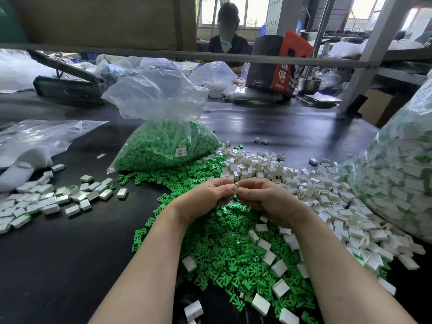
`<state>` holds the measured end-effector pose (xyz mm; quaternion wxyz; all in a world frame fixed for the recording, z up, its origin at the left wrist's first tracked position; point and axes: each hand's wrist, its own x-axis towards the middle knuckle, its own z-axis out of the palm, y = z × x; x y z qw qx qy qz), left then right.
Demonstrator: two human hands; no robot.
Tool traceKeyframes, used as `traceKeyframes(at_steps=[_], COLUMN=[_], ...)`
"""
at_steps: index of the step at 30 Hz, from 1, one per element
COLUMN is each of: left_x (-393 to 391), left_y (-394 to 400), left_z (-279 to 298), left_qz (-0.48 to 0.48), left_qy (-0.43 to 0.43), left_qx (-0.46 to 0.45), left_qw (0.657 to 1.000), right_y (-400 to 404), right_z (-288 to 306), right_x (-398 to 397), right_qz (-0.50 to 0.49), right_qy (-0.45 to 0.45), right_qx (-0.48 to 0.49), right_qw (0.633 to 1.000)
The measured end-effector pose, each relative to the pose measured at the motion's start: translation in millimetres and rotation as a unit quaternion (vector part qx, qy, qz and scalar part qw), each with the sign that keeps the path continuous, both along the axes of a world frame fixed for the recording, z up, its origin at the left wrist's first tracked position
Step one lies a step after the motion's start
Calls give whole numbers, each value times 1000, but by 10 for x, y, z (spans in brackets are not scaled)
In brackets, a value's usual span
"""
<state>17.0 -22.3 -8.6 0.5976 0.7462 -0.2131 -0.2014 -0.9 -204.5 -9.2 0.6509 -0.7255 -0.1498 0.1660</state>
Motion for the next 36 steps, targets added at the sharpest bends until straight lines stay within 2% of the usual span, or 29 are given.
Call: traceKeyframes(at_steps=[6, 12, 17, 21, 24, 28, 32, 36], left_x=[-4, -1, 7, 24, 36, 59, 44, 32], left_y=[20, 14, -28, -71, -41, 7, 18, 4], left_z=[9, 10, 36, 7, 4, 37, 44, 47], left_qz=[-14, 8, 33, 58, 88, 90, 60, 53], left_qy=[1, -23, -104, -189, -235, -169, -113, -92], left_qx=[14, 27, 41, 75, 86, 36, -4, -17], left_qw=[1000, 999, 993, 977, 964, 981, 992, 994], right_y=[-14, 60, 48, 43, 14, -22, 40, 76], right_z=[-7, 23, 34, 14, 22, 49, 53, 44], right_x=[9, -12, 5, 48, 53, 46, 32, 37], right_qz=[4, -21, -45, -88, -94, -112, -115, -111], right_qy=[-20, -26, -4, 54, 55, 17, -65, -78], right_qx=[-39, -13, -7, 39, 66, 103, 31, 36], right_qw=[999, 999, 999, 994, 992, 988, 991, 990])
